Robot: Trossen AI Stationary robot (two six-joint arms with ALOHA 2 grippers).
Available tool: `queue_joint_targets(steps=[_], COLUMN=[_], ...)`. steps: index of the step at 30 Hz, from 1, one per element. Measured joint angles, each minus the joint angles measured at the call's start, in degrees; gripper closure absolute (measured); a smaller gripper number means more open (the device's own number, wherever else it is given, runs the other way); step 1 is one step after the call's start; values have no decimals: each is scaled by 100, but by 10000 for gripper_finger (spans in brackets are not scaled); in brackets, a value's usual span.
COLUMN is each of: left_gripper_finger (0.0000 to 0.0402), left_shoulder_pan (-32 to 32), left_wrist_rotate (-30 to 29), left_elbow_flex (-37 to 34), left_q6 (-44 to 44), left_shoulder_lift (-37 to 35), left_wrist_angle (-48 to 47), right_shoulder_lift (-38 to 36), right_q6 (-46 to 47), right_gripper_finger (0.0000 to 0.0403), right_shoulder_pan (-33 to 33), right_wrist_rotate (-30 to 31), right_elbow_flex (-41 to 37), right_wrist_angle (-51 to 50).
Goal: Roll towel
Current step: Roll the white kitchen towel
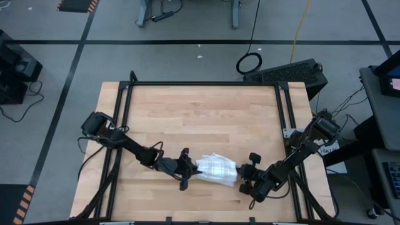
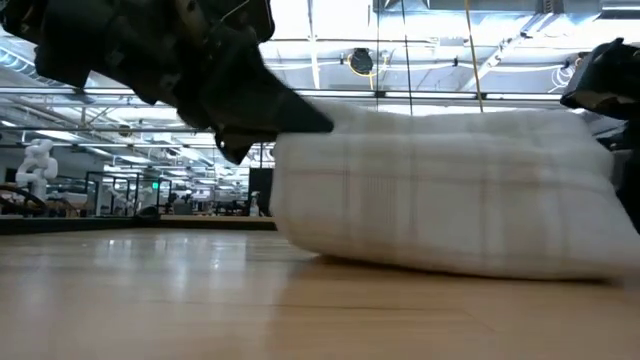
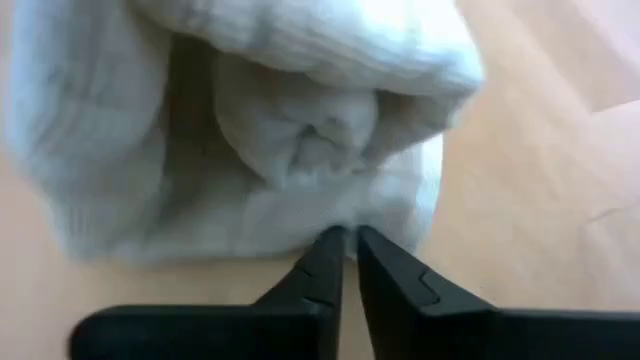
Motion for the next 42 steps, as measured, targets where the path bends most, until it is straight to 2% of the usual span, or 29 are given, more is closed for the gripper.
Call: queue_joint_targets(steps=[3, 5, 7, 9, 12, 18, 21, 28, 34, 42], left_gripper_finger=[376, 376, 376, 376, 375, 345, 317, 266, 260, 260], left_shoulder_pan=[4, 4, 6, 4, 4, -12, -12, 9, 117, 176], left_wrist_rotate=[-23, -25, -28, -33, -41, -66, -103, -169, -181, -187], left_elbow_flex=[-13, -33, -49, -68, -68, -68, -69, -70, -70, -70], left_q6=[-8, -8, -10, -9, -13, -44, -195, -454, -419, -276], left_shoulder_lift=[52, 52, 52, 52, 52, 52, 52, 52, 55, 55], left_wrist_angle=[-184, -184, -157, -178, -157, -212, -282, -444, -480, -766], right_shoulder_lift=[-279, -498, -698, -776, -683, -179, -75, -62, -62, -332], right_q6=[116, 352, 557, 664, 416, -780, -1083, -1340, -1822, -2516], right_gripper_finger=[351, 326, 297, 268, 226, 177, 169, 168, 182, 208], right_shoulder_pan=[103, 234, 384, 515, 604, 593, 532, 288, 12, -30], right_wrist_rotate=[-360, -319, 49, 688, 1398, 1635, 1674, 1883, 1110, 995], right_elbow_flex=[2, 2, 2, -24, -222, -633, -761, -798, -798, -798], right_wrist_angle=[-276, -606, -930, -959, -558, 886, 1292, 1446, 1889, 2090])
